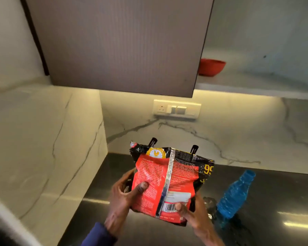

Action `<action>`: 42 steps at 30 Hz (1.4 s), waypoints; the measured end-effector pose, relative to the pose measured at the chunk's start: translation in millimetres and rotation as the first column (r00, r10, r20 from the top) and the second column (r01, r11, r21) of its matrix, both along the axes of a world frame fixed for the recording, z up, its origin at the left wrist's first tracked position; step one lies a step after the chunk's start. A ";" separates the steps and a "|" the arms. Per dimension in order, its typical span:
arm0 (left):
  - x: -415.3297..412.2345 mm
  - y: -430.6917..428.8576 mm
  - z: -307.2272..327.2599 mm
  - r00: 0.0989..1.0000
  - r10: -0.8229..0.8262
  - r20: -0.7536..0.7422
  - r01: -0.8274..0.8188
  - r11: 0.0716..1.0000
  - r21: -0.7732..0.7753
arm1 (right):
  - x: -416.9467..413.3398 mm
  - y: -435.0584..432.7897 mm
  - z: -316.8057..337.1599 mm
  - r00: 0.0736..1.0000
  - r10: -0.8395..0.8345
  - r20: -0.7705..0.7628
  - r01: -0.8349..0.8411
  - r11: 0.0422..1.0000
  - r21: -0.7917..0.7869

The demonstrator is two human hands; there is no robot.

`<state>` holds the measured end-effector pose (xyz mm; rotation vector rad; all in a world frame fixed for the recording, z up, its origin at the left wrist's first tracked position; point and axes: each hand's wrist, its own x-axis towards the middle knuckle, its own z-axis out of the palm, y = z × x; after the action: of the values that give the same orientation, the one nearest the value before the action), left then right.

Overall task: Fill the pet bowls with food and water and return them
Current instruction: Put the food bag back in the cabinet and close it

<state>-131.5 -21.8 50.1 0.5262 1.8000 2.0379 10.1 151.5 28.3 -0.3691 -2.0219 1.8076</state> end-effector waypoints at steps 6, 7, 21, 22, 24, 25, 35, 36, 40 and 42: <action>0.1 24.5 75.7 0.994 -0.064 -0.091 0.077 0.985 0.152 | 6.2 15.2 90.0 0.991 0.018 -0.135 -0.010 0.998 0.065; 1.7 27.2 86.5 0.992 -0.071 -0.107 0.089 0.982 0.168 | 6.0 19.4 102.5 0.988 0.010 -0.153 0.002 0.996 0.084; 27.1 104.1 200.3 0.951 -0.106 -0.291 0.193 0.937 0.292 | 18.6 115.7 209.5 0.922 -0.045 -0.384 0.122 0.976 0.179; 30.0 114.0 205.9 0.946 -0.122 -0.301 0.214 0.930 0.298 | 22.9 127.1 216.0 0.911 -0.049 -0.410 0.138 0.972 0.189; 30.3 131.2 217.5 0.935 -0.142 -0.326 0.243 0.924 0.294 | 28.5 144.3 228.4 0.874 -0.071 -0.480 0.188 0.962 0.199; 29.9 140.4 223.7 0.928 -0.142 -0.346 0.248 0.925 0.287 | 31.4 151.3 234.5 0.852 -0.094 -0.516 0.223 0.955 0.195; 28.4 233.7 264.8 0.909 0.018 -0.416 0.140 0.928 0.346 | 54.3 244.5 292.4 0.586 -0.392 -0.709 0.598 0.800 0.053; 27.5 235.9 261.5 0.914 0.024 -0.405 0.128 0.930 0.344 | 53.0 252.5 295.5 0.554 -0.424 -0.716 0.628 0.778 0.024; 25.3 235.4 242.0 0.922 0.026 -0.386 0.098 0.950 0.298 | 36.2 276.1 299.9 0.459 -0.464 -0.758 0.807 0.575 0.136; 22.1 233.1 233.6 0.929 0.049 -0.368 0.068 0.952 0.298 | 18.4 286.0 294.9 0.482 -0.472 -0.738 0.837 0.497 0.229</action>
<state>-109.4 211.2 283.7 1.0746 1.6659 2.3505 28.5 437.5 323.2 -0.3150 -1.4806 0.5997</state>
